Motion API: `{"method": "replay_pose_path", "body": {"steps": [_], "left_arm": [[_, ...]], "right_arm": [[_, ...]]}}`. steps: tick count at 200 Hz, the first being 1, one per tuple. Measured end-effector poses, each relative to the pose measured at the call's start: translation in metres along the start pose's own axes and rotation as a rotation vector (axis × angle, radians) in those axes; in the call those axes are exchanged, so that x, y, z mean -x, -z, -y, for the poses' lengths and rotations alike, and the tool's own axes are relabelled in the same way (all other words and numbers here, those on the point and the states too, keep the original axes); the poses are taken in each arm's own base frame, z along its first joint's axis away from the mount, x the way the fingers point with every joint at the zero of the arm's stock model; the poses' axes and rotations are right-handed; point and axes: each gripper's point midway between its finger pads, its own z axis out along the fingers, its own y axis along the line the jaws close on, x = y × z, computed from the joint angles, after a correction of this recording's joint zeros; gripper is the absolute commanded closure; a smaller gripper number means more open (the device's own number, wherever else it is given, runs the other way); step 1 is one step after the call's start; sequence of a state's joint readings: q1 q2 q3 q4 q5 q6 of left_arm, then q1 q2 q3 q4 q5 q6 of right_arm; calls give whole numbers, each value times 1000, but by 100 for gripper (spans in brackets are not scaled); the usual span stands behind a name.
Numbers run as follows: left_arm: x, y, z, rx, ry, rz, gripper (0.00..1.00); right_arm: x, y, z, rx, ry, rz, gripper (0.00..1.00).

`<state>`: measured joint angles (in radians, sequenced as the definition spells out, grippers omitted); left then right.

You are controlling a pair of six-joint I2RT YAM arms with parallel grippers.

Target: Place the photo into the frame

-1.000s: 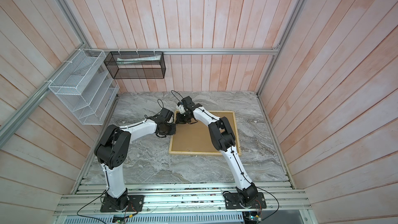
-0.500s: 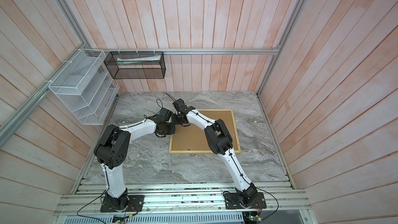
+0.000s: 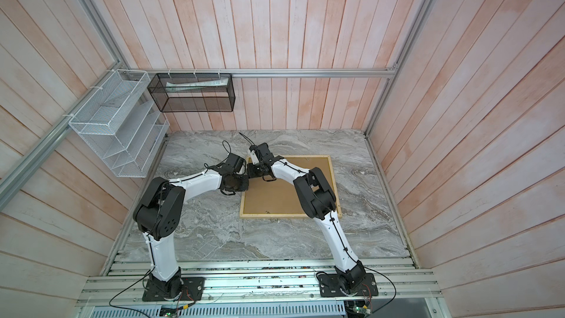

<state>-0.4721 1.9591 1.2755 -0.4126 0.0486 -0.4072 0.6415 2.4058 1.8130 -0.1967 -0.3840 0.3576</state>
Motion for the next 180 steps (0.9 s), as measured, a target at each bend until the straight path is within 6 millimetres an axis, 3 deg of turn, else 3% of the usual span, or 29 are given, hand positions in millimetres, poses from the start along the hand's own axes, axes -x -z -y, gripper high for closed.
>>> {"method": "replay_pose_path", "body": {"steps": [47,104,125,154,180], "left_arm": [[0,0,-1,2,-1,-5,98],[0,0,-1,-1,1,-8,98],[0,0,-1,-2,1,-8,98],[1,0,-1,0,-1,-7,98],[1,0,-1,4,-7,-9,98]], "right_arm": [[-8,5,-5,212,-13,4,99],[-8,7,-2,273,-13,38,96],[-10,12,0,290,-32,42,87],[-44,36,-15,384,-111,-76,74],[-54,58,-8,377,-170,-115,65]]}}
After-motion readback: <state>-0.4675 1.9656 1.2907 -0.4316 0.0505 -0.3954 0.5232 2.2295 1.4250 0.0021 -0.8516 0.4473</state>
